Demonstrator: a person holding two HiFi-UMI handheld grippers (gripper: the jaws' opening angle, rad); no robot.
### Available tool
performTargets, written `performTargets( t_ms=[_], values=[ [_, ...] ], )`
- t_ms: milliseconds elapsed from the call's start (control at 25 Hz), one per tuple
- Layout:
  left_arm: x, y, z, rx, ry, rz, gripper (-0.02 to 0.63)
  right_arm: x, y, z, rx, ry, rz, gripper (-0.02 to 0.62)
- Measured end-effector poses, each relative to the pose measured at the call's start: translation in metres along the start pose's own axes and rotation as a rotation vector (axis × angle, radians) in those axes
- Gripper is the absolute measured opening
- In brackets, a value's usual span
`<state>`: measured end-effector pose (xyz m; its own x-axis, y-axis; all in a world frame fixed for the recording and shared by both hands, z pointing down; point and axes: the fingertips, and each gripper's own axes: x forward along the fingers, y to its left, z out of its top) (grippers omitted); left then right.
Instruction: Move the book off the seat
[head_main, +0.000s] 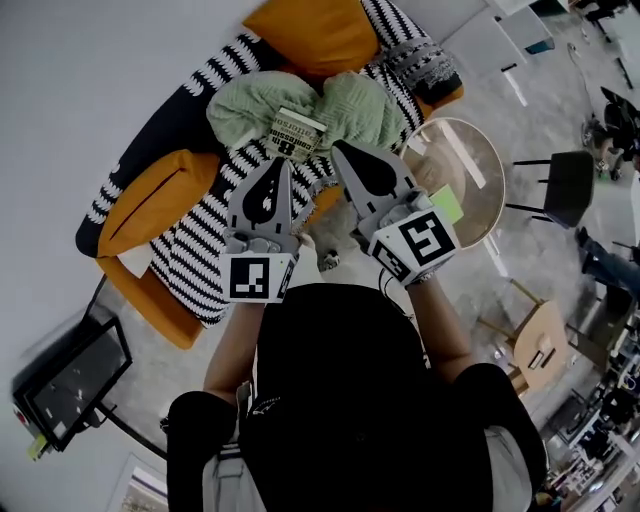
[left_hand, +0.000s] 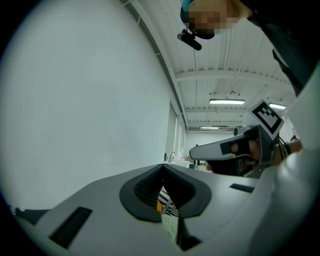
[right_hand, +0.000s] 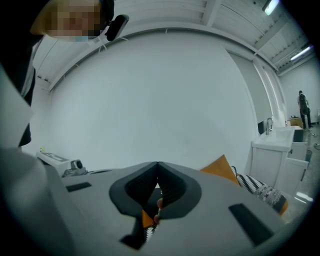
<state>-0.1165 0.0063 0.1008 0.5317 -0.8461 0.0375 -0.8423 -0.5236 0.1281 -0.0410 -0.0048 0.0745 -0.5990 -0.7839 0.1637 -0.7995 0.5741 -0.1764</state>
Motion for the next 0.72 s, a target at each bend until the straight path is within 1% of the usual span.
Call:
performTargets(
  t_ms=[200,360,560,720],
  values=[
    [0.024,0.026,-0.006,-0.018,0.008,-0.009,0.010,0.023,-0.023,-0.009,0.010,0.021,-0.040,0.014],
    [0.042,0.037,-0.018,-0.023,0.022,-0.020,0.010,0.040,-0.041,-0.021,0.036,0.032,-0.069,0.014],
    [0.053,0.034,-0.041,-0.045,0.076,-0.029,0.010,0.046,-0.053,-0.040,0.059,0.073,-0.065,0.014],
    [0.074,0.040,-0.057,-0.044,0.079,-0.023,0.010,0.058,-0.075,-0.066,0.068,0.118,-0.063,0.014]
  ],
)
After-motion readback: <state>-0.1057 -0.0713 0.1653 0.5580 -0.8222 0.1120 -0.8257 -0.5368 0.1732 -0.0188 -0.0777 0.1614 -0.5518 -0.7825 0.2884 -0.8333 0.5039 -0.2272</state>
